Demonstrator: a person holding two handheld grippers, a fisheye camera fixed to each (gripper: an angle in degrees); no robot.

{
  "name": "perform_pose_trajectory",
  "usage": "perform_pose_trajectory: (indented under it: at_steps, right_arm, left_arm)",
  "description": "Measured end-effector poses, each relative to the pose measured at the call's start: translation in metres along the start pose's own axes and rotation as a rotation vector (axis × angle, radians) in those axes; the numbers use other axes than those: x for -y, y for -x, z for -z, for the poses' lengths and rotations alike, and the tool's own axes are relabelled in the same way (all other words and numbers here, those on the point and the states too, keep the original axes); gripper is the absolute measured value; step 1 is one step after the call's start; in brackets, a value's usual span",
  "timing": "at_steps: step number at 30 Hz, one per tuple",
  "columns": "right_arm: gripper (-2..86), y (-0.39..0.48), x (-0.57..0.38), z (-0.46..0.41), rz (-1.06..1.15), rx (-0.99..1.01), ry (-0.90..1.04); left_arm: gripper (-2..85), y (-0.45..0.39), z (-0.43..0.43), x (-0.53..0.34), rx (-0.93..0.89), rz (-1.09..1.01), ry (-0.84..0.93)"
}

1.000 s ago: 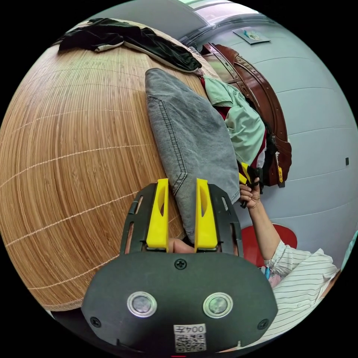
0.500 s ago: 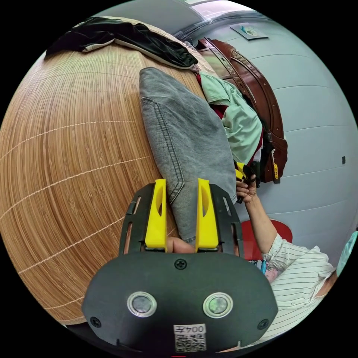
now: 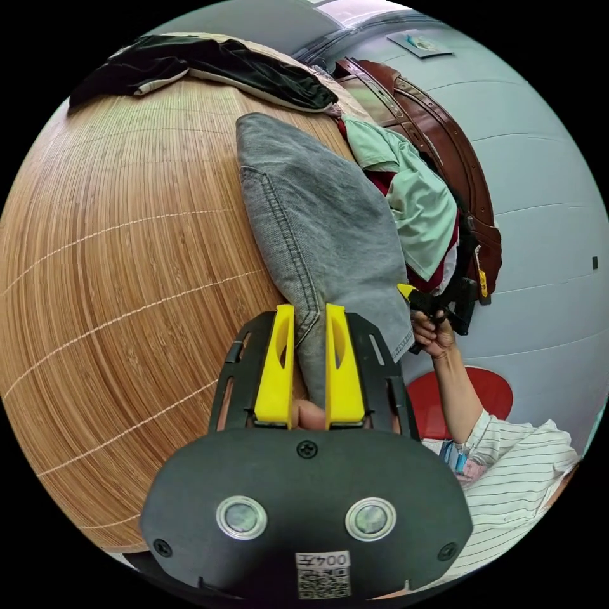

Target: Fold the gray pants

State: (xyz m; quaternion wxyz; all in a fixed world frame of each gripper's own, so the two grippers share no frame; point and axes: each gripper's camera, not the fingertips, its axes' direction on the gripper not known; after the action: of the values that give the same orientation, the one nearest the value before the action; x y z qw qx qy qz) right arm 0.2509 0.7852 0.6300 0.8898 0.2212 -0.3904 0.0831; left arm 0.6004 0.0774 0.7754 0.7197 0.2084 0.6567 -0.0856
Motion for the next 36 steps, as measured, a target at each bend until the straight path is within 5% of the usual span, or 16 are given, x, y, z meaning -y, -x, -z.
perform_pose_trajectory:
  at_steps: [7,13,20,27,36]
  right_arm:
    - [7.5,0.092,-0.015,-0.011,0.088,-0.275,0.000]
    - [7.4,0.079,-0.040,-0.010,-0.010,-0.118,-0.022]
    - [5.7,0.021,-0.013,-0.007,-0.293,0.195,0.093]
    - [5.7,0.033,0.027,-0.014,-0.239,0.079,0.281]
    - [5.8,0.023,0.054,-0.025,-0.271,0.046,0.387]
  left_arm:
    - [3.0,-0.035,0.014,-0.002,0.095,-0.050,0.027]
    - [4.1,-0.062,0.023,-0.026,0.086,-0.071,0.002]
    - [6.9,-0.179,0.047,-0.047,0.196,-0.352,-0.116]
    - [16.4,-0.344,-0.111,-0.049,0.375,-0.775,0.157]
    - [14.8,-0.396,-0.188,-0.049,0.685,-0.800,0.209]
